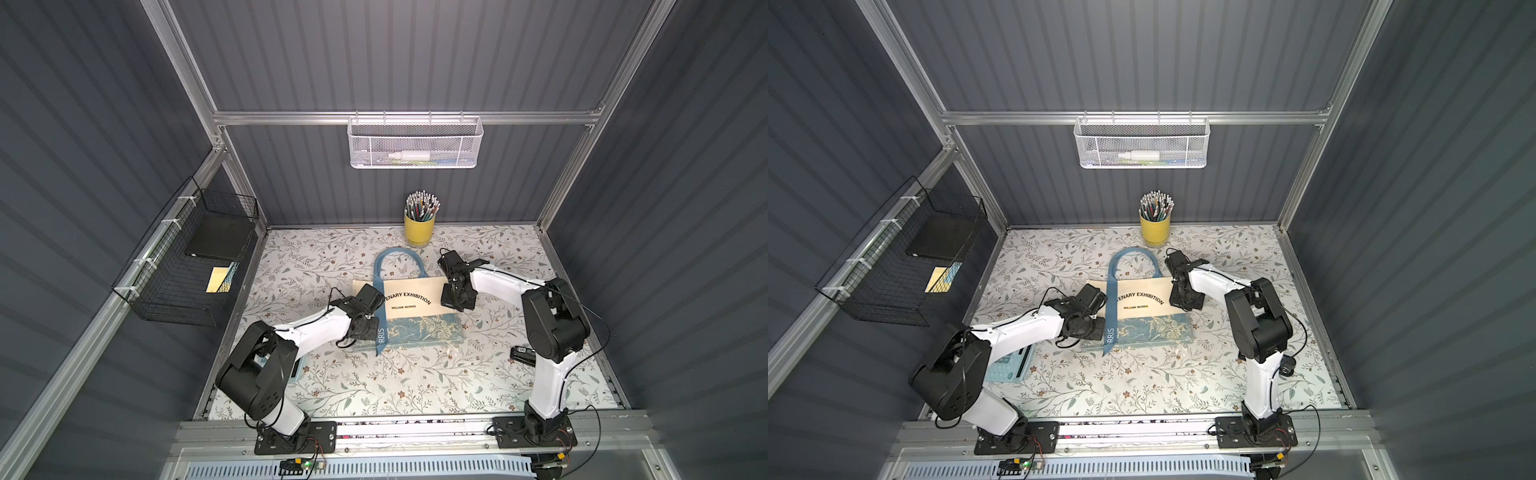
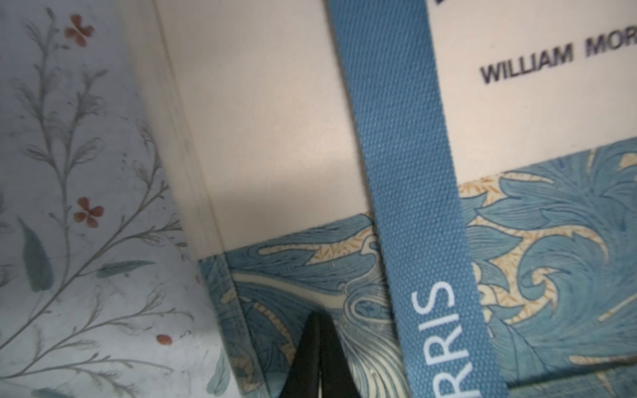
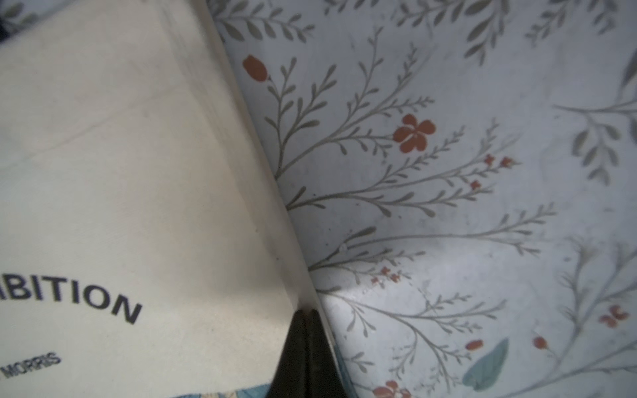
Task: Put away the canvas bag
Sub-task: Adjust the canvas bag at the center of the board, then press the canvas bag at the center of the board.
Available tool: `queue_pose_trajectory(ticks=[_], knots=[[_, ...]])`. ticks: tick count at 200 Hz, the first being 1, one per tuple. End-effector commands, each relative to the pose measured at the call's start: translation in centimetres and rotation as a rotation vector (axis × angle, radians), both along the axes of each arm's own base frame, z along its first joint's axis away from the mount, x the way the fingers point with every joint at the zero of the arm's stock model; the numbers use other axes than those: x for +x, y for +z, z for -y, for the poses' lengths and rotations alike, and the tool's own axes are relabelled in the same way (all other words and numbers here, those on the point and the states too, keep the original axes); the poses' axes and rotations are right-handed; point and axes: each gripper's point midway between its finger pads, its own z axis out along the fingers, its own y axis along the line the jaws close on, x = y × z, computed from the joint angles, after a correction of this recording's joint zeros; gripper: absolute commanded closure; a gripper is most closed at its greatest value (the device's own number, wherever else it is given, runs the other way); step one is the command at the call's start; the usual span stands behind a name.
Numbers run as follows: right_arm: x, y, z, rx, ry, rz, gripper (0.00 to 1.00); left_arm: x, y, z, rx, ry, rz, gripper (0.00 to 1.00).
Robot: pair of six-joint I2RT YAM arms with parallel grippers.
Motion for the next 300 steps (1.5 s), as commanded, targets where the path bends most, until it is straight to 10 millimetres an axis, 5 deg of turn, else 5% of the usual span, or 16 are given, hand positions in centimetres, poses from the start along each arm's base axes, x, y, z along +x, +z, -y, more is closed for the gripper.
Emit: queue_pose_trajectory(ticks=[1,30,59,79,96,113,132,156,188,224,300], knots=[[1.7,4.9,0.2,0.011,0.030,0.136,1.00,2.4,6.2,1.2,-0.067,-0.004,0.158,0.78],[3.0,9.2,-0.3,0.081,0.106,0.300,1.00,4.0,10.7,2.7,-0.161,-0.014,0.269,0.60],[3.8,14.7,0.1,0.247,0.186,0.496,0.95,5.0,14.8,2.5,-0.236,-0.003,0.440,0.50],[3.4,16.5,0.2,0.323,0.216,0.594,0.98,5.8,16.8,2.8,-0.263,-0.030,0.537,0.48],[1.8,14.3,-1.4,0.397,0.272,0.472,1.00,5.9,15.5,3.5,-0.251,-0.053,0.467,0.71],[-0.9,9.9,-3.0,0.457,0.316,0.257,1.00,5.1,12.7,4.2,-0.252,-0.067,0.355,1.00],[-3.7,6.5,-4.1,0.503,0.339,0.151,1.00,3.9,9.8,3.9,-0.259,-0.054,0.289,1.00],[-6.2,5.2,-5.8,0.534,0.380,0.104,1.00,1.8,7.6,3.9,-0.329,-0.029,0.223,1.00],[-7.3,4.6,-6.9,0.536,0.390,0.082,1.00,0.6,6.6,3.7,-0.354,-0.013,0.187,1.00],[-7.7,1.7,-6.5,0.516,0.344,0.006,1.00,-0.5,3.4,4.0,-0.327,-0.018,0.067,1.00],[-9.6,0.4,-11.5,0.580,0.443,-0.079,1.00,-2.2,2.9,9.0,-0.379,-0.162,0.009,1.00]])
